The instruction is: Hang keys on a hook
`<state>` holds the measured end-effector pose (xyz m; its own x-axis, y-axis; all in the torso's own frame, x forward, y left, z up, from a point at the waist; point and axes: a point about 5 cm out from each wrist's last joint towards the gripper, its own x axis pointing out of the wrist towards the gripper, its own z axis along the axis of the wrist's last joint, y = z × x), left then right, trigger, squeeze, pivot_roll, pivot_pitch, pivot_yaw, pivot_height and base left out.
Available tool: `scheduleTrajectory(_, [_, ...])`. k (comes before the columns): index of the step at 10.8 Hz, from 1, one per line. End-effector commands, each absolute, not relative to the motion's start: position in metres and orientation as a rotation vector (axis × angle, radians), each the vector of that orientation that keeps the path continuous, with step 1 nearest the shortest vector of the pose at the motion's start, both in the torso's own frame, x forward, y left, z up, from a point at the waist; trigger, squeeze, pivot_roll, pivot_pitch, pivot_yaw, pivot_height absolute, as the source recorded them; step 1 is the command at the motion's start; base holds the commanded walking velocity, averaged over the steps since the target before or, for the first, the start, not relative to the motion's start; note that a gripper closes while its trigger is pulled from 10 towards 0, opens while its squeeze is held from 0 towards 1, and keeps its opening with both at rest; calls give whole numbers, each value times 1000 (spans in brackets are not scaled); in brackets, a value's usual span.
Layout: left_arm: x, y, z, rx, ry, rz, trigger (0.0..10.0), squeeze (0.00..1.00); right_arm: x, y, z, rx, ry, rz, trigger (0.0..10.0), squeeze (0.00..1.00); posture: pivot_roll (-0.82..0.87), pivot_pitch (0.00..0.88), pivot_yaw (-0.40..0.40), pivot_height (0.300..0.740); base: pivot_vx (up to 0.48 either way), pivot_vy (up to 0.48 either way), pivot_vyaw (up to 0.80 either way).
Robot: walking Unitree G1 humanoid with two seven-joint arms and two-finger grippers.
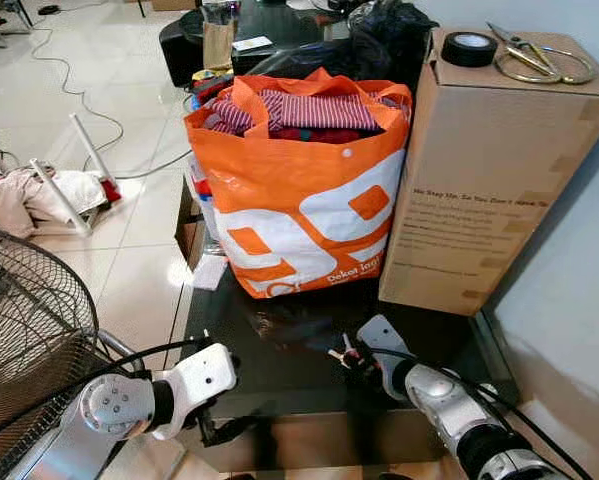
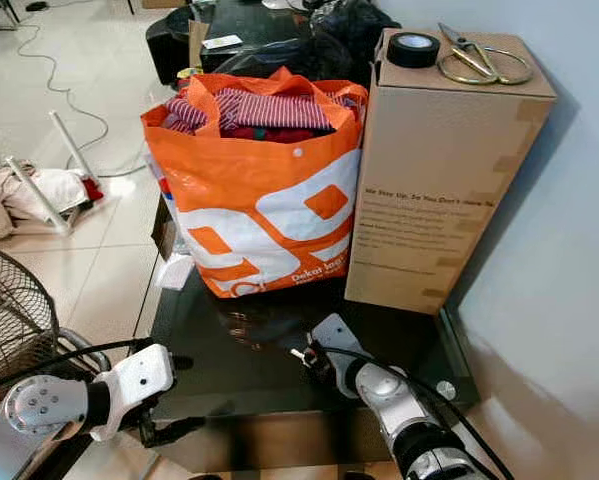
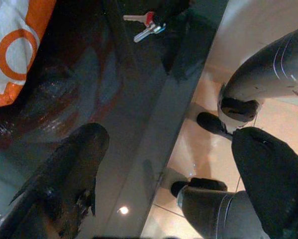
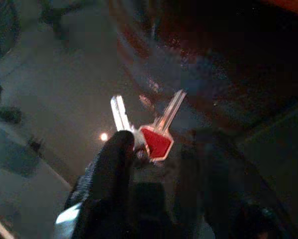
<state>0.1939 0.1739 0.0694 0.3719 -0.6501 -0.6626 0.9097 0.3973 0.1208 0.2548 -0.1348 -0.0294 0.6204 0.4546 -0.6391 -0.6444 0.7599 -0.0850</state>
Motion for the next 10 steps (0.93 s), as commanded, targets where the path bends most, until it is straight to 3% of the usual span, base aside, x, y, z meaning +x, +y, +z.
scheduleTrajectory(1, [195, 176, 72, 526, 574, -1048, 10000, 4, 256, -133, -28, -338, 630, 669, 2863, 0, -23, 0, 78, 740, 0, 0, 0])
scheduleTrajectory(3, [195, 177, 73, 526, 579, -1049, 10000, 4, 252, -136, -33, -351, 654, 672, 392, 0, -24, 5, 80, 740, 0, 0, 0])
scheduleTrajectory(4, [196, 177, 73, 527, 581, -1051, 10000, 8, 251, -137, -35, -350, 668, 660, 0, 0, -25, 6, 81, 740, 0, 0, 0])
scheduleTrajectory(10, [200, 177, 72, 531, 580, -1049, 10000, 4, 249, -137, -37, -344, 680, 653, 0, 0, -34, 0, 82, 740, 0, 0, 0])
